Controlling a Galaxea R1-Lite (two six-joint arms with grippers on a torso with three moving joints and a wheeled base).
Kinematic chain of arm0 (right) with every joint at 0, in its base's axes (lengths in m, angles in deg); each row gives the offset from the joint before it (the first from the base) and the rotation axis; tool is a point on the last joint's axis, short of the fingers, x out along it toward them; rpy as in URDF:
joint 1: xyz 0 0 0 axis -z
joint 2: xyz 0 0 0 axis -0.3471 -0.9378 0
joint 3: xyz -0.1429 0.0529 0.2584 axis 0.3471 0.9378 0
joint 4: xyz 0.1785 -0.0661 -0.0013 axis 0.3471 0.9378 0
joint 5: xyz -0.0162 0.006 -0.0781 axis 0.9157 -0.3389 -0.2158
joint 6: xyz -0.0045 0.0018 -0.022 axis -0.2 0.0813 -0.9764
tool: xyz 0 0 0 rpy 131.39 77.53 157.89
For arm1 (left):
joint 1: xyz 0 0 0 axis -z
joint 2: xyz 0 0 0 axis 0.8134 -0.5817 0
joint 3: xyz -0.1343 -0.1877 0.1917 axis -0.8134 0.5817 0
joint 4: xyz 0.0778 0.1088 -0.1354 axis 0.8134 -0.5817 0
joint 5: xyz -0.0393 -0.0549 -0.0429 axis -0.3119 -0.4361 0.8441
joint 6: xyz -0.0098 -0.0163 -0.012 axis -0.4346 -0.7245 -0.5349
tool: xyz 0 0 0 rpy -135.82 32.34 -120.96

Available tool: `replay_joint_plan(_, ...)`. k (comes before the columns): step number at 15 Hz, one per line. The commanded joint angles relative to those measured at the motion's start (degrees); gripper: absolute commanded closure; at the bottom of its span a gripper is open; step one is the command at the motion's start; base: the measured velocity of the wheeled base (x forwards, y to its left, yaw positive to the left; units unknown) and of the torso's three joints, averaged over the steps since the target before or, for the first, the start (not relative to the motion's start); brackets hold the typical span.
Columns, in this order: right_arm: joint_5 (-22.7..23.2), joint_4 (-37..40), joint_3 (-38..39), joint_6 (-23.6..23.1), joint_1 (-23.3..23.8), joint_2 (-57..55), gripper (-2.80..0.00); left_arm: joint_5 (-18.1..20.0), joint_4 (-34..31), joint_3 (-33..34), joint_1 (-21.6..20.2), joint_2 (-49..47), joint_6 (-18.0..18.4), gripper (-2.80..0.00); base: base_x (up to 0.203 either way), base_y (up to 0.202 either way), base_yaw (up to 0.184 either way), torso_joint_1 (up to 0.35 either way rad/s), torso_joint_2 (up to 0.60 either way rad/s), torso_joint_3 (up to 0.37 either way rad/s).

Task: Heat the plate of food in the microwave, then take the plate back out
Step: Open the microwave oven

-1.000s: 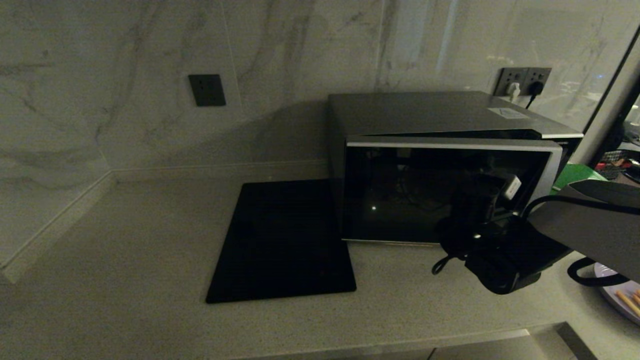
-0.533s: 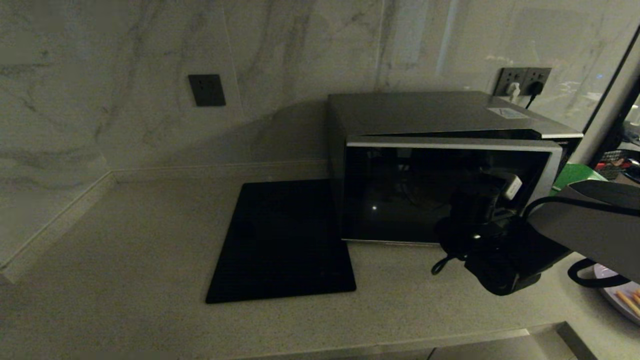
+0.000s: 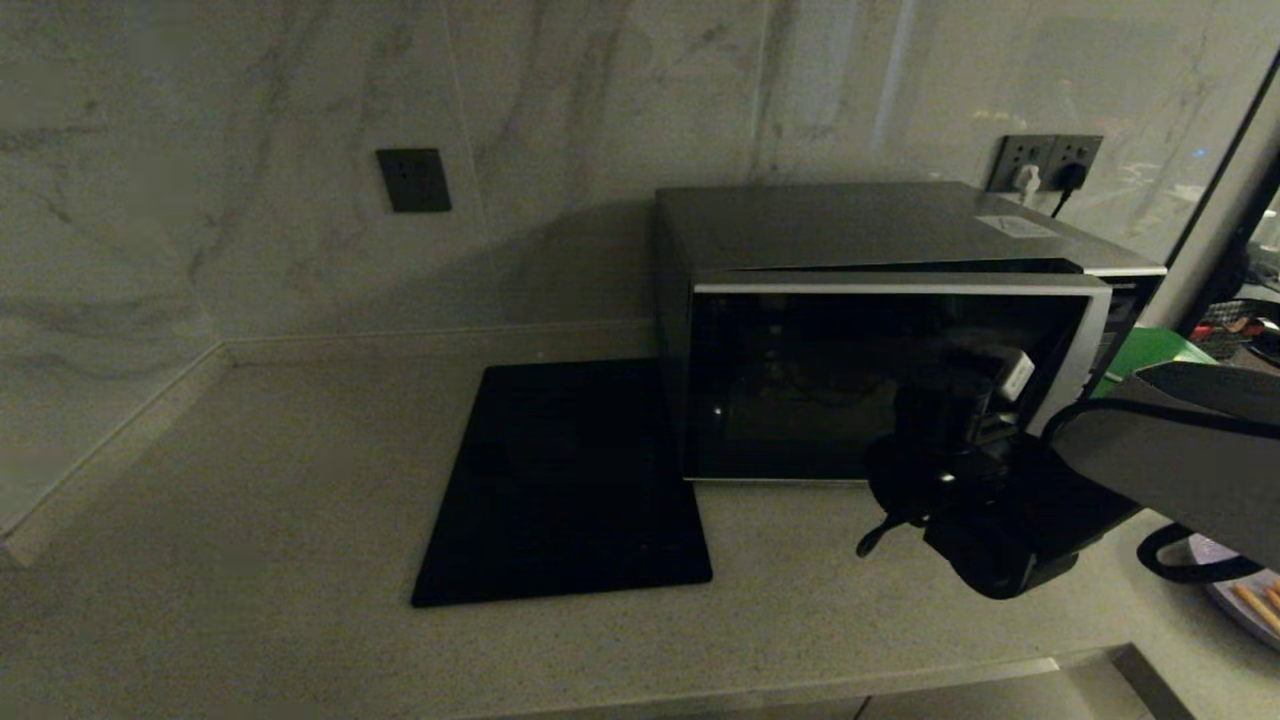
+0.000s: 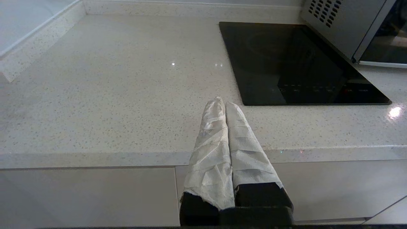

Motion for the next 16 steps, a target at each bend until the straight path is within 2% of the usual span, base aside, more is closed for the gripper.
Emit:
replay_joint_plan(1,-0.47,-0.37,3.43,-0.06,-3.15,1.69,-2.80,-0.09,0.02,0.00,-0.01,0.01,-0.06,0.00,0.000,0.000,0.000,0.000,0.00,0.000)
replay_joint_plan(6,-0.47,-0.25,4.19,-0.49,-11.94,6.47,-2.80,-0.08,0.02,0.00,-0.01,0.01,-0.06,0.00,0.000,0.000,0.000,0.000,0.00,0.000)
replay_joint_plan(9,0.67,-0.21,3.98,-4.22,-16.51,14.16,-2.80,-0.09,0.02,0.00,-0.01,0.01,-0.06,0.00,0.000,0.000,0.000,0.000,0.00,0.000)
replay_joint_plan(10,3.67,-0.21,4.29,-6.31,-17.12,18.01,-2.80,-0.09,0.02,0.00,-0.01,0.01,-0.06,0.00,0.000,0.000,0.000,0.000,0.00,0.000)
replay_joint_plan(11,8.91,-0.21,5.19,-8.66,-17.45,22.36,-2.80,-0.10,0.02,0.00,-0.01,0.01,-0.06,0.00,0.000,0.000,0.000,0.000,0.00,0.000)
replay_joint_plan(12,16.30,-0.21,6.86,-10.86,-17.74,26.53,-2.80,-0.01,0.02,0.00,-0.01,0.01,-0.06,0.00,0.000,0.000,0.000,0.000,0.00,0.000)
replay_joint_plan(13,25.71,-0.15,9.69,-13.12,-17.96,30.35,-2.80,-0.01,0.02,0.00,-0.01,0.01,-0.06,0.00,0.000,0.000,0.000,0.000,0.00,0.000)
replay_joint_plan(14,30.87,0.36,13.35,-15.11,-18.09,34.34,-2.80,-0.03,0.02,0.00,-0.01,0.01,-0.06,0.00,0.000,0.000,0.000,0.000,0.00,0.000)
replay_joint_plan(16,33.59,4.37,17.78,-17.71,-17.16,42.34,-2.80,-0.08,0.02,0.00,-0.01,0.01,-0.06,0.00,0.000,0.000,0.000,0.000,0.00,0.000)
